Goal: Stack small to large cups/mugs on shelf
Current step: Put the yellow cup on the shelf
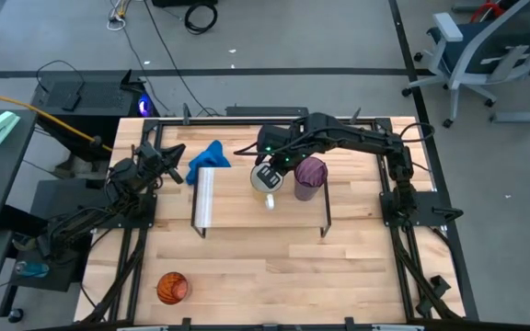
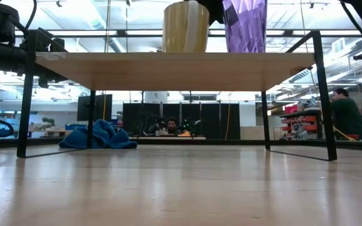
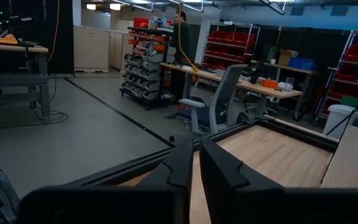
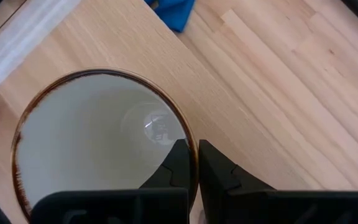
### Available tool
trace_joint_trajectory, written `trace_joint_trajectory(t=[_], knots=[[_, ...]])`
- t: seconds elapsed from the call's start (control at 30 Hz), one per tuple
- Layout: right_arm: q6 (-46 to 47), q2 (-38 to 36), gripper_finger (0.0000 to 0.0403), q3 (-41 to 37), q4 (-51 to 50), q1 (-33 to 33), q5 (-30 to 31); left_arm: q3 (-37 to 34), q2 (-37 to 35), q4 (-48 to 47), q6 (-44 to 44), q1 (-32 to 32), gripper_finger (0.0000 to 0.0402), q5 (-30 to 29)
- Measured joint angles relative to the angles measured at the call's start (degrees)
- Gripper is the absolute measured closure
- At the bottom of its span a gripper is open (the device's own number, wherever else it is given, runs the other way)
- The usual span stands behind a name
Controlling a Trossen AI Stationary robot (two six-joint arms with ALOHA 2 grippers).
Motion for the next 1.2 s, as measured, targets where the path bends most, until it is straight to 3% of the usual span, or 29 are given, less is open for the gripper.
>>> trace_joint_trajectory(t=[0.3,0.57,1.2], knots=[[0.29,-0.02,0.039,0.0,-0.02,0.49,-0.58,0.0,0.0,0.0,-0.04,0.02,0.0366,0.01],[0.4,-0.02,0.0362,0.0,0.11,0.45,-0.44,0.0,0.0,0.0,-0.06,0.0,0.0364,0.01],[-0.72,-0.09,0.0357,0.0,2.17,0.45,-3.21,0.0,-0.02,0.0,-0.1,0.02,0.0361,0.01]])
